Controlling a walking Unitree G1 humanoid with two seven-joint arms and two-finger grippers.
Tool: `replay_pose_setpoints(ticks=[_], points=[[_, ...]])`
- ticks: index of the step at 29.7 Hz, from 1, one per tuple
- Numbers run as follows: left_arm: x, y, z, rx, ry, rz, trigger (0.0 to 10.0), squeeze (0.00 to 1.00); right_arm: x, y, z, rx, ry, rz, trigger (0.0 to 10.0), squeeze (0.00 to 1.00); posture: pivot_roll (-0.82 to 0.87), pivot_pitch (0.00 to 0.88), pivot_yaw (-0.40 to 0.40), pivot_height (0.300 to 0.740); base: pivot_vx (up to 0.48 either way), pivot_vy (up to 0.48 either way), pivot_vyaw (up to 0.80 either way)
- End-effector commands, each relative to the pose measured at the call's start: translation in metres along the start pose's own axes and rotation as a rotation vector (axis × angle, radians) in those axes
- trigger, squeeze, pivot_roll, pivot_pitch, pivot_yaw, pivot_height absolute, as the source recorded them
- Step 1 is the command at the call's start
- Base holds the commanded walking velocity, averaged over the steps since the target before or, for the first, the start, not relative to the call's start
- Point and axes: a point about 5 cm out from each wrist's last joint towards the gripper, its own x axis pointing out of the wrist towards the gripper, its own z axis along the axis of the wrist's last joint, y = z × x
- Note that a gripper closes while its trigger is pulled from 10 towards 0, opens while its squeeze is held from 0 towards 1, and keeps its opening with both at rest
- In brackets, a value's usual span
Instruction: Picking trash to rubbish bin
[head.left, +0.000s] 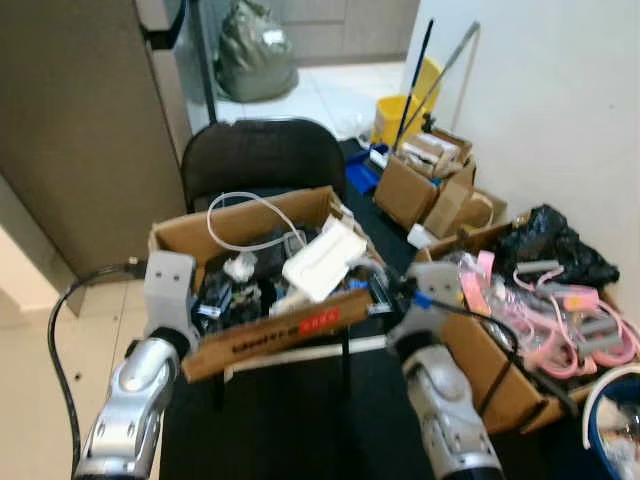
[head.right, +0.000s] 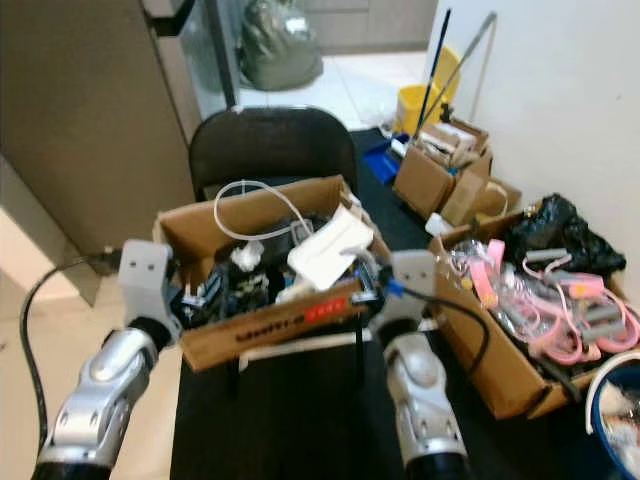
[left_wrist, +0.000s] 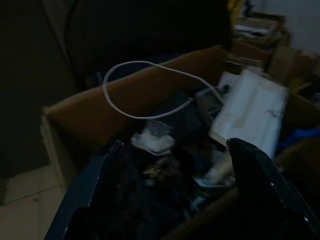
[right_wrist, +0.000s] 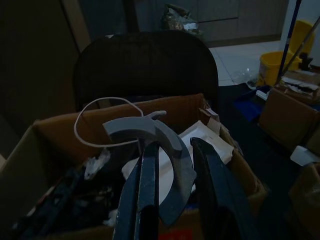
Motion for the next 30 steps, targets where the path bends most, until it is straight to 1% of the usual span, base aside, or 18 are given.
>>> replay_pose_setpoints(ticks=[1,3,5,9,11,13,16,22,24,27,28,30], points=[[-0.0012,0.0005,-0.0039,0.007,0.019,-0.002,10.0,0.0,-0.0019,-0.0017,-0.0058,-0.023,0.034,0.018,10.0,0.0,0.01,0.098,0.023,0.74,0.371,0.0,0.0],[-0.0012,0.0005,-0.0038,0.007,0.019,-0.003,10.0,0.0,-0.0015,0.0,-0.0054,-0.041,0.035,0.038,10.0,0.0,0.01,0.098,0.023,0.74,0.371,0.0,0.0],[-0.0011,-0.0003,-0.0032,0.008,0.016,-0.005,10.0,0.0,-0.0012,0.0022,-0.0064,-0.059,0.044,0.056,10.0,0.0,0.01,0.091,0.02,0.74,0.371,0.0,0.8],[-0.0012,-0.0011,-0.0028,0.009,0.014,-0.006,10.0,0.0,-0.0018,0.003,-0.009,-0.057,0.052,0.056,10.0,0.0,0.01,0.091,0.02,0.74,0.374,0.0,0.58],[-0.0011,-0.0013,-0.0023,0.011,0.013,-0.007,10.0,0.0,-0.0019,0.002,-0.0093,-0.001,0.043,0.04,10.0,0.0,0.01,0.091,0.021,0.74,0.371,0.0,0.0],[-0.0011,-0.0013,-0.002,0.011,0.013,-0.007,10.0,0.0,-0.0018,0.0015,-0.0093,0.011,0.043,0.034,10.0,0.0,0.01,0.094,0.022,0.74,0.369,0.0,0.0],[-0.0018,-0.0005,-0.0016,0.013,0.013,-0.006,10.0,0.0,-0.0015,0.0009,-0.0097,-0.014,0.049,0.042,10.0,0.0,0.01,0.096,0.023,0.74,0.371,0.0,0.0],[-0.0038,-0.0006,-0.0022,0.013,0.017,-0.008,10.0,0.0,-0.0021,-0.0014,-0.0107,-0.021,0.054,0.04,10.0,0.0,0.01,0.1,0.023,0.74,0.368,0.0,0.0],[-0.0038,-0.0005,-0.0027,0.013,0.024,-0.005,10.0,0.0,-0.0021,-0.0019,-0.0106,-0.022,0.054,0.042,10.0,0.0,0.01,0.1,0.023,0.74,0.281,0.0,0.0],[-0.0034,0.0,-0.0019,0.015,0.022,0.001,10.0,0.0,-0.0018,-0.0021,-0.0105,-0.023,0.057,0.053,10.0,0.0,0.02,0.103,0.023,0.74,0.0,0.0,0.0],[-0.0038,-0.0007,0.0001,0.036,0.012,-0.014,10.0,0.0,-0.0009,-0.0036,-0.01,-0.036,0.058,0.064,10.0,0.0,0.02,0.104,0.023,0.74,0.0,0.0,0.0],[-0.0047,-0.0005,0.0012,0.039,0.009,-0.017,10.0,0.0,0.0002,-0.0052,-0.0098,-0.038,0.059,0.064,10.0,0.0,0.03,0.105,0.021,0.74,0.0,0.0,0.0]])
